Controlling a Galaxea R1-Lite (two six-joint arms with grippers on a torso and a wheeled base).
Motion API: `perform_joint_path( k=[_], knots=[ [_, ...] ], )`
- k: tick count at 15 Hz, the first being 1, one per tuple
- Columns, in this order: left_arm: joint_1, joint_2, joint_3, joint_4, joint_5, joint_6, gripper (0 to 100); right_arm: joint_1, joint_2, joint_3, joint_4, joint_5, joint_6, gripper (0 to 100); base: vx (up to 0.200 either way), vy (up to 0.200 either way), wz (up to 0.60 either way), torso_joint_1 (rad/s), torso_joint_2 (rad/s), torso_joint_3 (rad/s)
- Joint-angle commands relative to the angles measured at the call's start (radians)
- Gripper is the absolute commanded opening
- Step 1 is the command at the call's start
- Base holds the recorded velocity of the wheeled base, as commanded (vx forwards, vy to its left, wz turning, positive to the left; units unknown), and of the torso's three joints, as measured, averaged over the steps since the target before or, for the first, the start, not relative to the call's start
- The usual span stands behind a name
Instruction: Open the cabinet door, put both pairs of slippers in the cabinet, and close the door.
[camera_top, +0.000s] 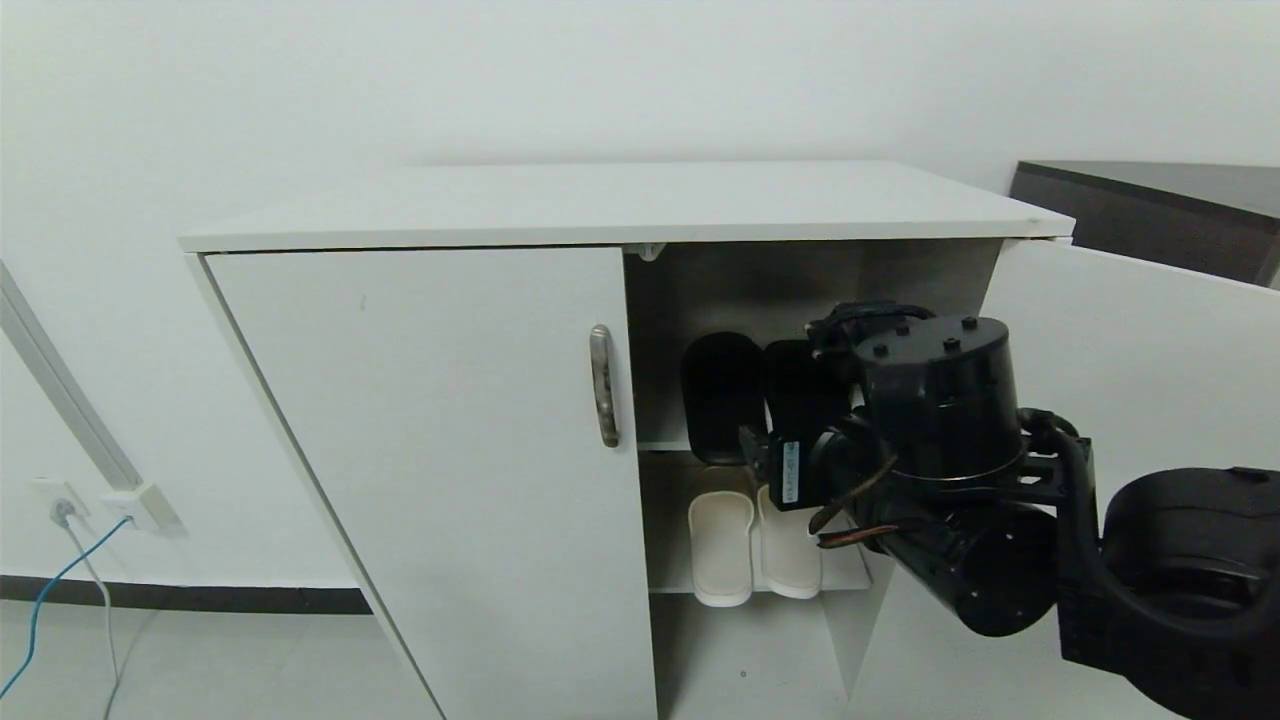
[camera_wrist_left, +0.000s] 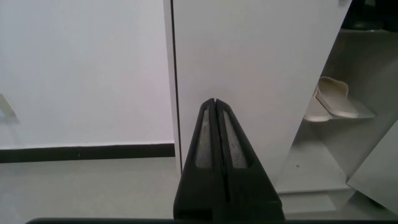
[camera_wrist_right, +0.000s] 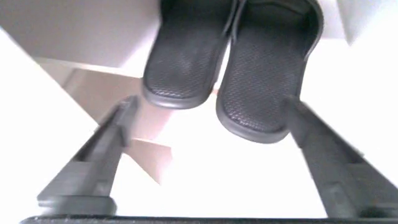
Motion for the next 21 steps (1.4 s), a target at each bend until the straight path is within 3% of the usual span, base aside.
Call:
perform_joint_path(
  k=[1,5,19,21],
  knots=[
    [0.001,0.002,0.0,0.0,0.0,0.0,0,0.006,-0.022,0.013,-0.003,0.003,-0.001,0,0.0,0.0,0.0,0.0,0.0,0.0],
    [0.001,0.002,0.0,0.0,0.0,0.0,0,0.017,0.007,0.013,-0.015,0.005,-0.013,0,0.0,0.0,0.0,0.0,0.0,0.0],
    [0.001,0.002,0.0,-0.002,0.0,0.0,0,0.015,0.03,0.043,-0.079,0.005,-0.036,0,-0.2,0.0,0.0,0.001,0.0,0.003],
    [0.001,0.0,0.0,0.0,0.0,-0.001,0,0.009,0.03,0.057,-0.092,0.005,-0.062,0,0.0,0.0,0.0,0.0,0.0,0.0]
  ],
)
